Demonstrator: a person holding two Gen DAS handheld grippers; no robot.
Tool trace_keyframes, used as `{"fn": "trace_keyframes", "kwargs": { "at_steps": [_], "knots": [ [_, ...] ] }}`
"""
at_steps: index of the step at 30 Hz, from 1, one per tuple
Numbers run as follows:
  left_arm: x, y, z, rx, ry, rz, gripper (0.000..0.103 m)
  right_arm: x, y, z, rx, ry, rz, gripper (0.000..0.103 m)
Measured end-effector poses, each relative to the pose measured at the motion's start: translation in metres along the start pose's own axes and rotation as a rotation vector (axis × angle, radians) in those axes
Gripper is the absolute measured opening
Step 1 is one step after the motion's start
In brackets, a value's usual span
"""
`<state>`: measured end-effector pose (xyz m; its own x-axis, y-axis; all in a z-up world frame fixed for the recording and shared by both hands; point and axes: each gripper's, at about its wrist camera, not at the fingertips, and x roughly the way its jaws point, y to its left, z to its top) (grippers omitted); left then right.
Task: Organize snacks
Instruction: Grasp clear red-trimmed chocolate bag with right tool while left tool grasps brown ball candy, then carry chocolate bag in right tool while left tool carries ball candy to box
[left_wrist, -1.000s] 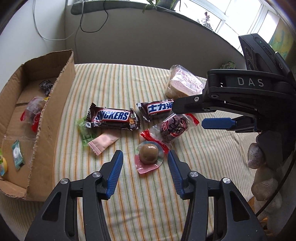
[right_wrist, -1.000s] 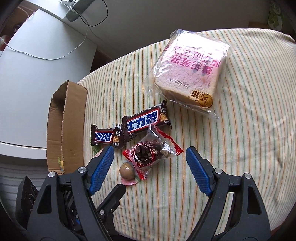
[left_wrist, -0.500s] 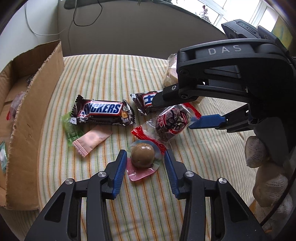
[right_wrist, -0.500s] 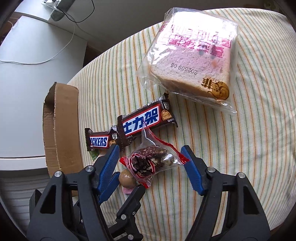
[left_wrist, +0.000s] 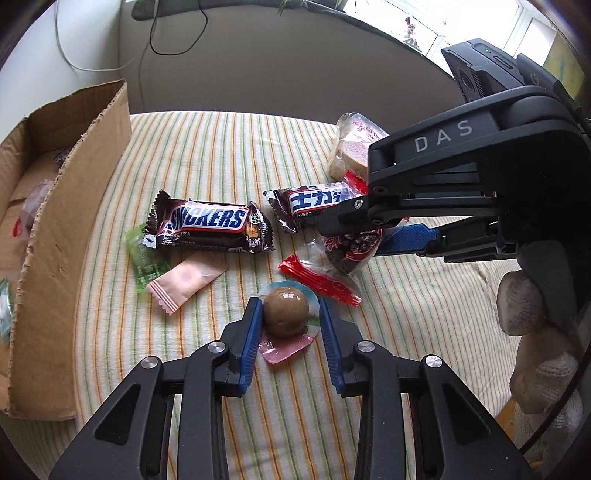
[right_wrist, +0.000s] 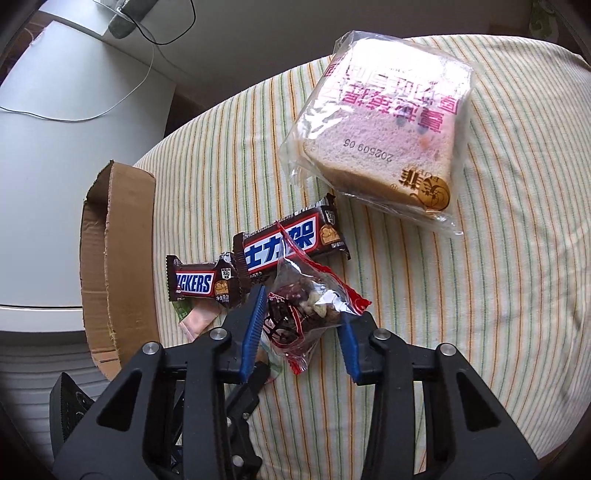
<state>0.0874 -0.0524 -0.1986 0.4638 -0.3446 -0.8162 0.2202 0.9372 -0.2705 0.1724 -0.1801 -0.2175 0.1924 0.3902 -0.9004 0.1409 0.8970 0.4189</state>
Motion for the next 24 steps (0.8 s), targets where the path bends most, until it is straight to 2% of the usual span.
{"fn": "trace_keyframes", "kwargs": {
  "at_steps": [1, 8, 10, 14, 24],
  "knots": [
    [-0.002, 0.004, -0.001, -0.001, 0.0, 0.002, 0.022, -0.001, -0.001, 0.0, 0.001, -0.003, 0.002, 0.038],
    [-0.005, 0.002, -0.001, 0.021, 0.0, 0.008, 0.022, -0.002, -0.004, -0.001, -0.007, 0.008, 0.0, 0.038],
    [-0.002, 0.002, -0.001, 0.018, 0.006, 0.017, 0.026, -0.002, -0.003, -0.002, -0.01, 0.007, -0.002, 0.038],
    [-0.002, -0.004, -0.001, 0.026, -0.006, 0.017, 0.024, -0.003, 0.003, -0.002, -0.019, -0.01, -0.009, 0.038],
    [-0.017, 0.011, 0.001, -0.023, -0.023, 0.023, 0.024, -0.022, 0.013, -0.006, -0.064, -0.043, -0.004, 0.038]
  ]
}}
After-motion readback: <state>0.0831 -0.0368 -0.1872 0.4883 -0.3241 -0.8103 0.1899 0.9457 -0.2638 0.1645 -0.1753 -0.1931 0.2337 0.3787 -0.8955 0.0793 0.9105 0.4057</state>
